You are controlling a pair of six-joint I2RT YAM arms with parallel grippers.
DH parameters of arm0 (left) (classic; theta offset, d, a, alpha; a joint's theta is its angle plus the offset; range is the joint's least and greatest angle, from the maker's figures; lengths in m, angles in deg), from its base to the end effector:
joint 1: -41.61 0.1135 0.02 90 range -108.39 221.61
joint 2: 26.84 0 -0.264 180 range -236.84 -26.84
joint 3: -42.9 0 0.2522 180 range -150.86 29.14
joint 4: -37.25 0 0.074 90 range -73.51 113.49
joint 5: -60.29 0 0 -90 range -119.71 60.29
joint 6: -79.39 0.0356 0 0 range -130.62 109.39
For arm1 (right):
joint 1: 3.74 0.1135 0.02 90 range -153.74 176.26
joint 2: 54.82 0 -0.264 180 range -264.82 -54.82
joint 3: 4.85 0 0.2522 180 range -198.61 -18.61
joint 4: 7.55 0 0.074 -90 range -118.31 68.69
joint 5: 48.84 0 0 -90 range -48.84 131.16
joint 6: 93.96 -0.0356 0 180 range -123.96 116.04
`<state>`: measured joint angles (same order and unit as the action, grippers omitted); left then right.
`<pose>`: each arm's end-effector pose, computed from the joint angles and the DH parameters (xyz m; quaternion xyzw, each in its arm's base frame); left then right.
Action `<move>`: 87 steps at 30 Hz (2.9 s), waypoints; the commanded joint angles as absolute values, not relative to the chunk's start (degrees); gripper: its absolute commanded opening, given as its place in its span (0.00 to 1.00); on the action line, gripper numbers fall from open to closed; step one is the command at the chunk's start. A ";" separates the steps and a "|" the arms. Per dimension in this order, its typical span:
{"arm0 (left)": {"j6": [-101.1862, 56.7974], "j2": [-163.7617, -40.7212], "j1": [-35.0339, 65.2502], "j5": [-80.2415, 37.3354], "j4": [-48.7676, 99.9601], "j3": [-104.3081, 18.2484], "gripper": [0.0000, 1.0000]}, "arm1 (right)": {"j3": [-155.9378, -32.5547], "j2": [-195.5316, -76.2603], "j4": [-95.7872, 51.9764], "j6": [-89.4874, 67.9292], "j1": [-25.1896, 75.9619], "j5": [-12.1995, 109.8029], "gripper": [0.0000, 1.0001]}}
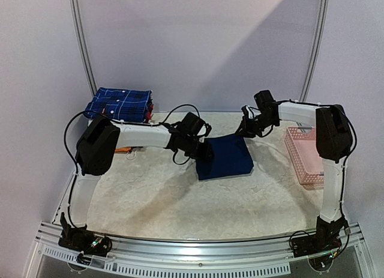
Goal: Fold and stack the mixed laundry pile
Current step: Smooth out the square-folded T-shirt at the center of the board, then pick up the square-folded T-shirt from the center of the board.
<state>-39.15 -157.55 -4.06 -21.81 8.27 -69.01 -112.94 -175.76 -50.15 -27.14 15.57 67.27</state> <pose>0.3489 -0.3642 0.1514 0.1631 0.9166 -0.2680 0.2478 0.4306 0.1675 0.1966 -0.0356 0.9319 0.3059 0.1915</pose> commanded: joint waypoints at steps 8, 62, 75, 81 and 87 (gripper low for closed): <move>-39.72 -154.02 -8.11 -20.85 12.05 -58.35 0.35 | -126.14 -190.57 -57.14 -23.66 12.45 72.50 0.12; -39.07 -135.40 0.66 -27.34 24.84 -37.51 0.88 | -79.96 -156.66 -43.06 -29.82 20.67 59.80 0.23; -41.68 -148.20 3.28 -23.35 22.52 -47.29 0.78 | -74.40 -158.67 -40.68 -30.06 20.61 56.80 0.21; -43.10 -151.98 4.99 -23.17 22.51 -51.02 0.74 | -73.06 -159.20 -39.32 -30.31 20.65 57.28 0.21; -44.24 -156.01 5.40 -21.88 21.66 -54.94 0.65 | -72.27 -159.67 -38.41 -30.59 20.64 57.69 0.20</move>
<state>-43.00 -153.05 4.79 -23.23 22.56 -52.92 -74.62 -158.03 -36.93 -30.09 20.68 60.08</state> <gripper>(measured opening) 0.679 0.206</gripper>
